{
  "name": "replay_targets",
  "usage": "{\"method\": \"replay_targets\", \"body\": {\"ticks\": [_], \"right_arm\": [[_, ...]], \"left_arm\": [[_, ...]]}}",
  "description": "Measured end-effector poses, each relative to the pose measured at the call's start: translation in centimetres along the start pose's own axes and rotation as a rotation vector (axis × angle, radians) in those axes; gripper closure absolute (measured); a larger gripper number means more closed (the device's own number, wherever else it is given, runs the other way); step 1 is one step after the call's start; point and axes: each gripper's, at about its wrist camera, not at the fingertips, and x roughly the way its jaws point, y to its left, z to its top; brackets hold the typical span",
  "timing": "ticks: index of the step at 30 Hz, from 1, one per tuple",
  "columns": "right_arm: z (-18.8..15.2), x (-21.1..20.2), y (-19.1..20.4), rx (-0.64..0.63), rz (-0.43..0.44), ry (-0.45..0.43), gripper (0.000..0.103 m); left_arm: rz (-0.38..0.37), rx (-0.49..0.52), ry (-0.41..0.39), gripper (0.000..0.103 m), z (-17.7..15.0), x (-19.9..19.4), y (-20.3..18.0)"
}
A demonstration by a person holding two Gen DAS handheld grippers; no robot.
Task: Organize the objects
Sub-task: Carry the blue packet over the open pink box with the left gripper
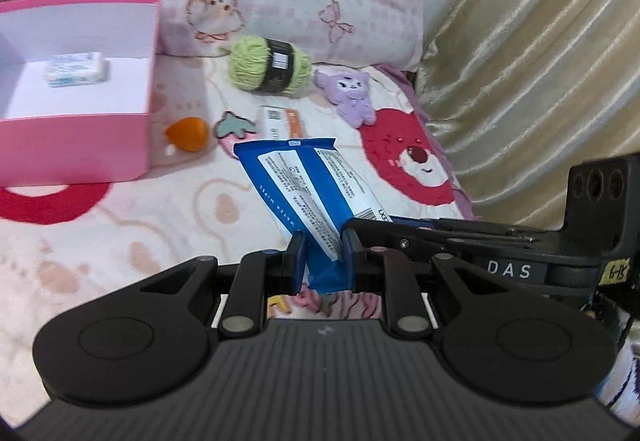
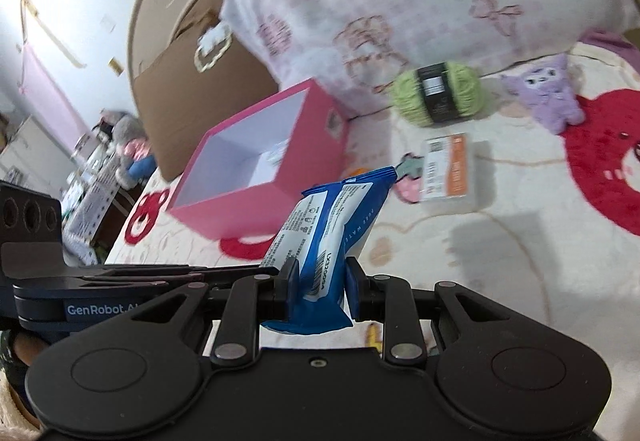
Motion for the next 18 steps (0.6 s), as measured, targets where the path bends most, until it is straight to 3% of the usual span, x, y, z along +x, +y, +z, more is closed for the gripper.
{"method": "replay_targets", "body": {"ticks": [18], "right_arm": [[2.6,3.8,8.0,-0.137,0.1,0.064,0.073]], "left_arm": [[0.113,-0.065,-0.114,0.087,0.3,-7.9,5.0]]}}
